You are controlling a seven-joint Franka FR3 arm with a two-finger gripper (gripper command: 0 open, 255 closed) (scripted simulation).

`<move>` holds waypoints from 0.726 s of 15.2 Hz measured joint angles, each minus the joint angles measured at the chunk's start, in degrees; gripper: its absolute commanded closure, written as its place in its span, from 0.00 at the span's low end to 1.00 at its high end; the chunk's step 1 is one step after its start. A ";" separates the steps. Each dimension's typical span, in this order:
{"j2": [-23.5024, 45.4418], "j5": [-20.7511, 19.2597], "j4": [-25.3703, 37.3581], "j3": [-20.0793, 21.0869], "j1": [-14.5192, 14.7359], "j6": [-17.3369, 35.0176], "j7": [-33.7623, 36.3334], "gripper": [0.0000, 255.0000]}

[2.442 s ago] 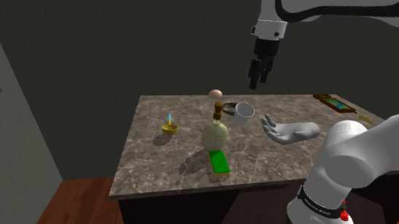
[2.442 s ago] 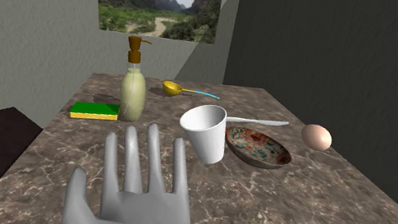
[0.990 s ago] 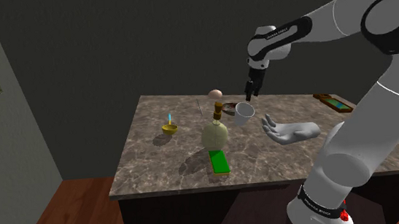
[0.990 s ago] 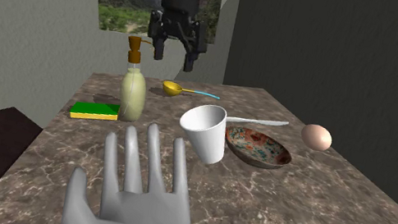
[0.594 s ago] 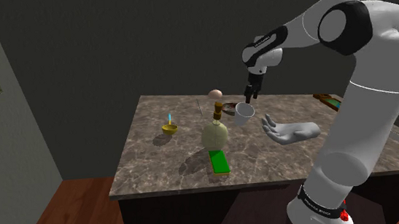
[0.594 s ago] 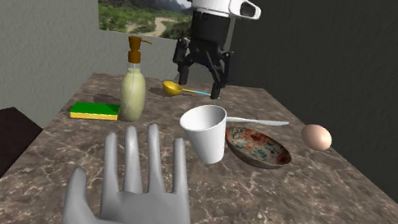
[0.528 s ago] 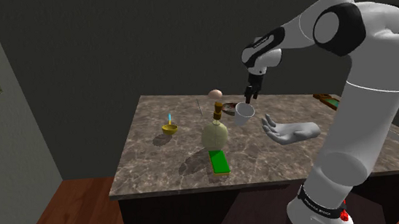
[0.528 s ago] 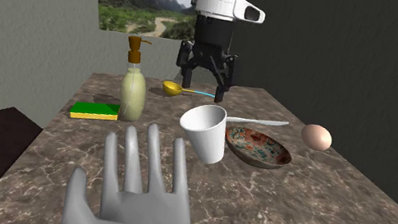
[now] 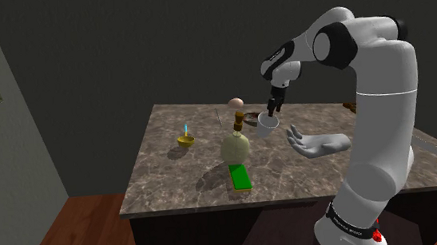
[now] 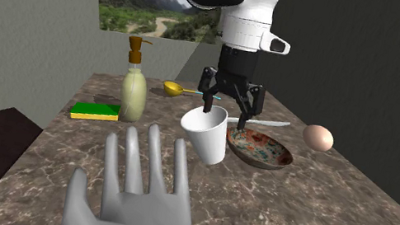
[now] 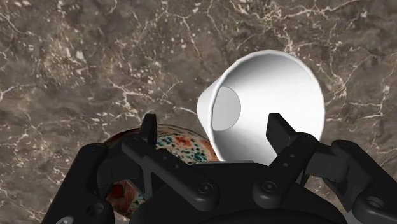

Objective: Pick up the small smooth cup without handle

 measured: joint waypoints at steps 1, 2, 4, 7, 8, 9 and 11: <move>0.34 0.28 -0.44 0.15 -0.05 0.72 -0.17 0.00; 1.07 0.79 -0.47 0.37 -0.35 1.37 -0.56 0.00; 1.94 1.48 -1.18 0.74 -0.51 2.79 -0.92 0.00; 2.59 1.95 -1.35 0.98 -0.72 3.52 -1.23 1.00; 2.63 1.98 -1.37 1.00 -0.73 3.59 -1.24 1.00; 2.65 2.00 -1.38 1.01 -0.74 3.62 -1.25 1.00; 2.67 2.01 -1.41 1.02 -0.74 3.65 -1.26 1.00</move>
